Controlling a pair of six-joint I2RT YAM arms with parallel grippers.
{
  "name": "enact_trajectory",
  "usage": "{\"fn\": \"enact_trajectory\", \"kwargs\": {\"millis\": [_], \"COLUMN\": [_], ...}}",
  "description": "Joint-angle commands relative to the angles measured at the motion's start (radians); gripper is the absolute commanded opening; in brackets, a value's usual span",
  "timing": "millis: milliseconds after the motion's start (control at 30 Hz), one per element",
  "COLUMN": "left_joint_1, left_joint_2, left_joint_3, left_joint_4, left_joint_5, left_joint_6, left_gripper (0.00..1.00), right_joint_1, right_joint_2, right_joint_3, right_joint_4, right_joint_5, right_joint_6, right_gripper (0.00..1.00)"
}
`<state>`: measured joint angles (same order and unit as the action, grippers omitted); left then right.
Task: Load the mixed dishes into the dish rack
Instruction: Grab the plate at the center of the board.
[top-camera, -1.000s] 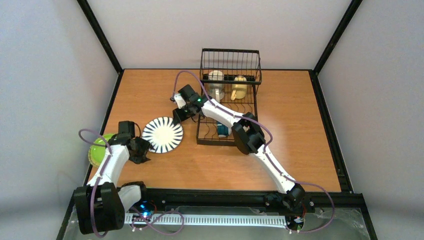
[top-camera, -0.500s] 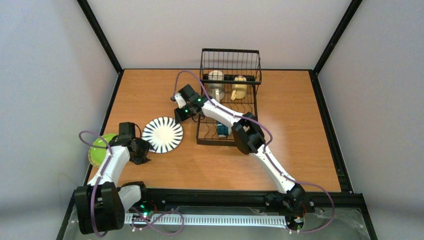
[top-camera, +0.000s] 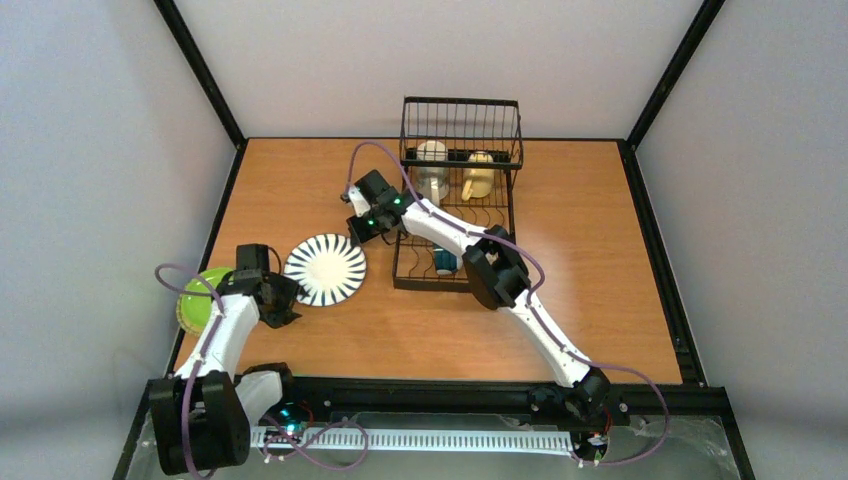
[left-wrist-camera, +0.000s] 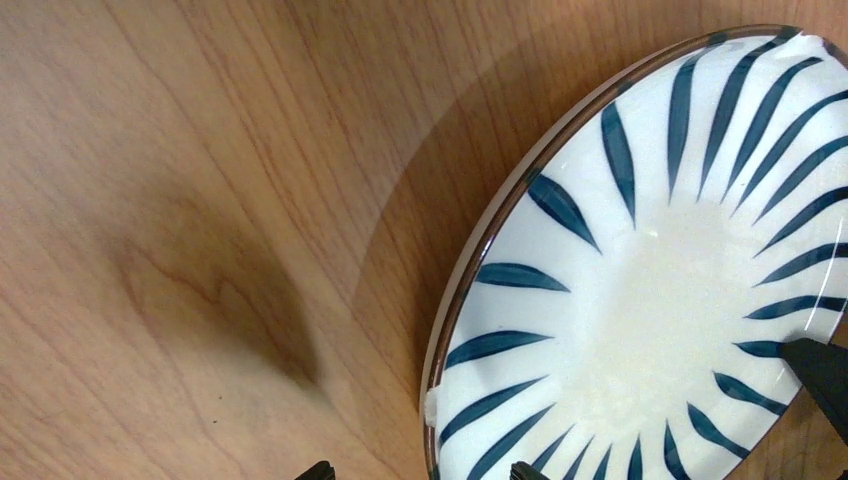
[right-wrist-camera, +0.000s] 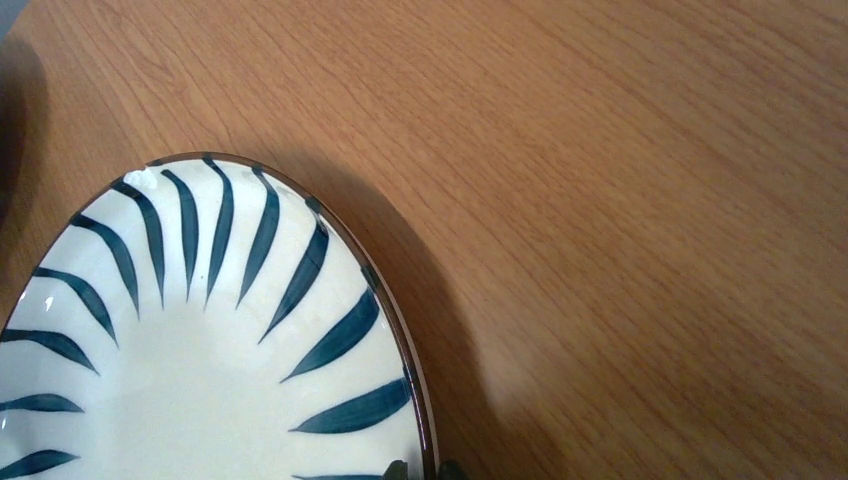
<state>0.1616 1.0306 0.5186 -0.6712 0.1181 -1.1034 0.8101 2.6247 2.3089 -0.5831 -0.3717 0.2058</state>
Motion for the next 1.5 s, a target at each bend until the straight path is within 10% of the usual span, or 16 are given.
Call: {"fn": "enact_trajectory", "kwargs": {"millis": [0, 1467], "left_joint_1": [0.007, 0.007], "left_joint_2": [-0.026, -0.129], "left_joint_3": [0.0, -0.11], "left_joint_4": [0.008, 0.1], "left_joint_5": [-0.012, -0.08], "left_joint_6": [-0.011, -0.042], "left_gripper": [1.0, 1.0], "right_joint_1": [0.003, -0.011], "right_joint_2": [0.064, -0.046], "right_joint_3": [-0.053, -0.093], "right_joint_4": [-0.123, -0.068], "right_joint_5": [0.09, -0.201], "right_joint_6": [-0.004, 0.091], "right_gripper": [0.07, 0.02]}}
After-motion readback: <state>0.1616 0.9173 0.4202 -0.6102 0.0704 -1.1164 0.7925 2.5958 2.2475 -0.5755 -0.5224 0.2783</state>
